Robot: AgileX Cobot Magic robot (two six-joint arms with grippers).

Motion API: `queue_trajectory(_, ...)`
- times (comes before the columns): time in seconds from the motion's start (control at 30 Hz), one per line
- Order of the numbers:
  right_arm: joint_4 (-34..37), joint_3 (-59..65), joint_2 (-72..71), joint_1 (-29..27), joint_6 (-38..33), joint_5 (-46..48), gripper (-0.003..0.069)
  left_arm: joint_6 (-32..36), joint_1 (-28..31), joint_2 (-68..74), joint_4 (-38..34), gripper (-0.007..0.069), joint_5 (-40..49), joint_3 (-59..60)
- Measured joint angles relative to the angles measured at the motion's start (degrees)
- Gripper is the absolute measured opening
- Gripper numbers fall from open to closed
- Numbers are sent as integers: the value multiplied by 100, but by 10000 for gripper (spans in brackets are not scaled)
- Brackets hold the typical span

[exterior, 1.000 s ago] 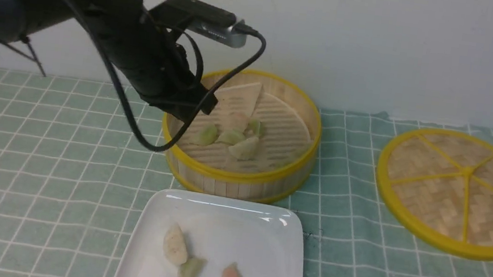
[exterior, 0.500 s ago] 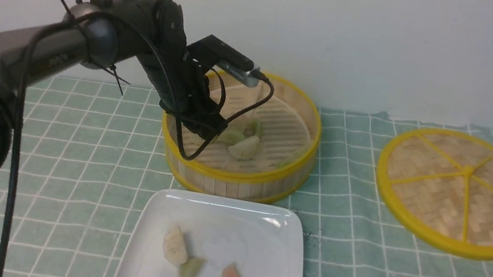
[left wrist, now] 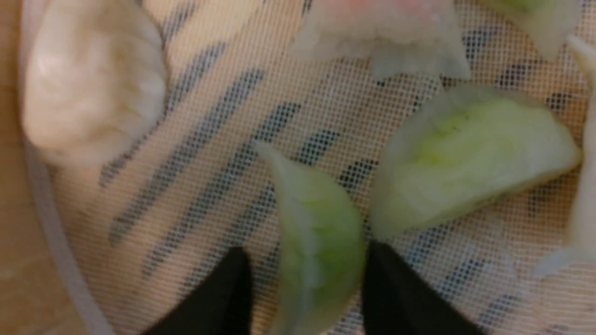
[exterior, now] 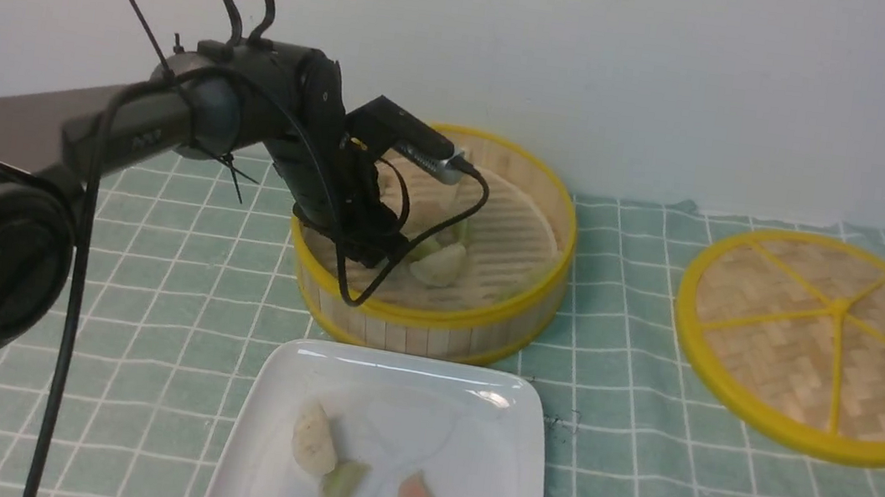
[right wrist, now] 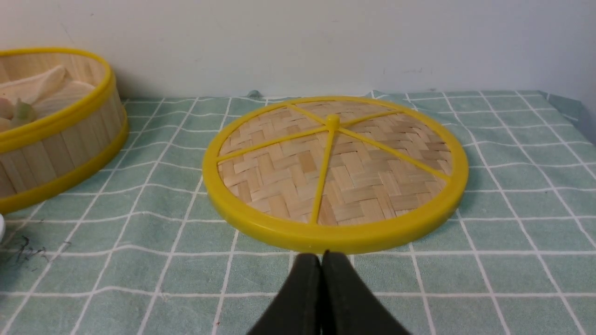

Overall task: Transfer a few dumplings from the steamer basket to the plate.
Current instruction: Use the left arm to grab a dumpling from the steamer, then use the left arm to put the dumpling into the plate

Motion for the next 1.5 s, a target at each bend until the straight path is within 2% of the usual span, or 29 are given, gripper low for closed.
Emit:
queue_trajectory(0.07, 0, 0, 0, 0, 0, 0, -15, -236, -5, -6, 21, 163, 268, -145)
queue_trajectory(0.33, 0, 0, 0, 0, 0, 0, -15, -530, -6, -762, 52, 169, 2190, -1270)
queue_trajectory(0.47, 0, 0, 0, 0, 6, 0, -15, -539, -6, -1502, 52, 169, 2363, -1351)
queue_trajectory(0.6, 0, 0, 0, 0, 6, 0, -15, -736, -29, -2574, -21, 169, 2417, -517)
queue_trajectory(0.63, 0, 0, 0, 0, 6, 0, -15, -784, -93, -3083, -130, 169, 2423, 131)
queue_trajectory(0.77, 0, 0, 0, 0, 6, 0, -15, -740, -390, -3752, -311, 169, 2454, 1417)
queue_trajectory(0.87, 0, 0, 0, 0, 6, 0, -15, -562, -817, -3926, -395, 169, 2183, 2519)
queue_trajectory(0.97, 0, 0, 0, 0, 6, 0, -15, -457, -1225, -3754, -405, 169, 1161, 3359)
queue_trajectory(1.13, 0, 0, 0, 0, 6, 0, -15, -446, -1484, -3270, -405, 173, -21, 3742)
queue_trajectory(1.23, 0, 0, 0, 0, 6, 0, -15, -446, -1523, -2979, -492, 230, -423, 3747)
queue_trajectory(1.4, 0, 0, 0, 0, 6, 0, -15, -572, -1523, -2662, -618, 472, -471, 3742)
queue_trajectory(1.5, 0, 0, 0, 0, 6, 0, -15, -742, -1523, -2687, -646, 533, -369, 3679)
